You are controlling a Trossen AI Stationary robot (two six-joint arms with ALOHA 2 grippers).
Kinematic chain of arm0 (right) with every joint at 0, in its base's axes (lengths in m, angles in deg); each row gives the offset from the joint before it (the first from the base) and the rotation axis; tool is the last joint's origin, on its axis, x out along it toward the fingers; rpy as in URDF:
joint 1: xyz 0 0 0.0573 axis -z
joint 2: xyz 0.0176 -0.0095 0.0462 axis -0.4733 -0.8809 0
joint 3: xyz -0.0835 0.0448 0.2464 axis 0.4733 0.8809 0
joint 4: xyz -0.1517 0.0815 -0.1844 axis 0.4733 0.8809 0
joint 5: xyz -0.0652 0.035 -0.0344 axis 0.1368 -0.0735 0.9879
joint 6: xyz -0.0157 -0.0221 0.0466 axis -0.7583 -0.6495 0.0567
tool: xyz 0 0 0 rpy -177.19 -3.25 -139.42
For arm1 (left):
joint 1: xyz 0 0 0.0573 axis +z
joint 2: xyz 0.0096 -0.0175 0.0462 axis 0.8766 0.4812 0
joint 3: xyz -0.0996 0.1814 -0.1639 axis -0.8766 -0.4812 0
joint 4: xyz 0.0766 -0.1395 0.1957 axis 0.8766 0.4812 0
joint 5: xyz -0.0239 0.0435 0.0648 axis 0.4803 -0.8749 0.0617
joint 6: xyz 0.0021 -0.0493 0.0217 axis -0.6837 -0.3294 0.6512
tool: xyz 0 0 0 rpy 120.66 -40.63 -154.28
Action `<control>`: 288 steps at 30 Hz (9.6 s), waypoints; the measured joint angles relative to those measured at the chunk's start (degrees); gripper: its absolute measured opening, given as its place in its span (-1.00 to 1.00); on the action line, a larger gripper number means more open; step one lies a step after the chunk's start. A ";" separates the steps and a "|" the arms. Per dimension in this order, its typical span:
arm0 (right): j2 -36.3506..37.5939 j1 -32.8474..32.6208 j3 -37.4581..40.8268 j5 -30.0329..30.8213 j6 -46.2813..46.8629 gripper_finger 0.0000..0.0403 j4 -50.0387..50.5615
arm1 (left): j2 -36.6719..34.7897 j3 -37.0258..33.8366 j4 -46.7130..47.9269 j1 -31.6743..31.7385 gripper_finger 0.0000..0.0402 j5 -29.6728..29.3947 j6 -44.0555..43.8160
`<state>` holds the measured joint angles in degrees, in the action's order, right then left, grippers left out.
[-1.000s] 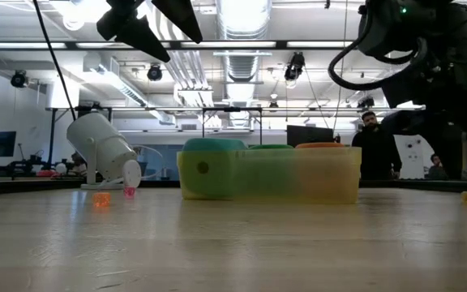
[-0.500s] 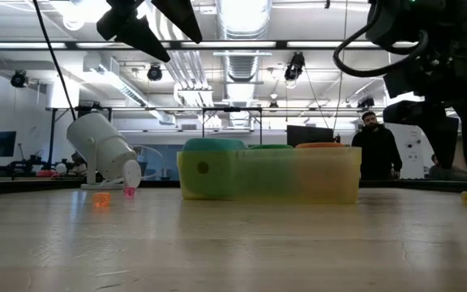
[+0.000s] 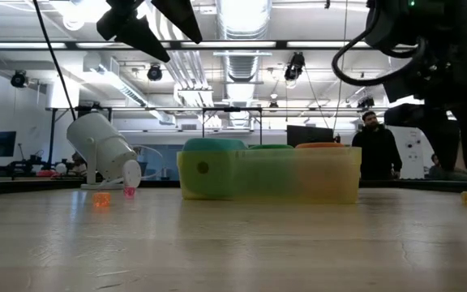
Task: Pick & Place Dice
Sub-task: Put the small yellow dice into the yellow bin
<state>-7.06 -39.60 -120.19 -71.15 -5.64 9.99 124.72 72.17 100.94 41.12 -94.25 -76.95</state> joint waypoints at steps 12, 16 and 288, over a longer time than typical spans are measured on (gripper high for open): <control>-0.10 0.00 3.97 2.06 10.53 -0.41 -1.47 | 0.00 0.01 0.02 -0.02 0.99 0.00 0.00; -0.09 0.00 5.10 3.27 9.96 -0.40 -2.67 | 0.00 0.02 0.02 -0.02 0.99 0.02 -0.02; -11.53 7.76 -6.14 13.06 -1.14 -0.28 -36.99 | 0.00 0.02 -0.36 0.09 0.99 2.53 0.17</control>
<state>-18.59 -31.84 -126.32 -58.09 -6.78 -27.00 124.72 72.20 100.58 41.20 -91.72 -76.77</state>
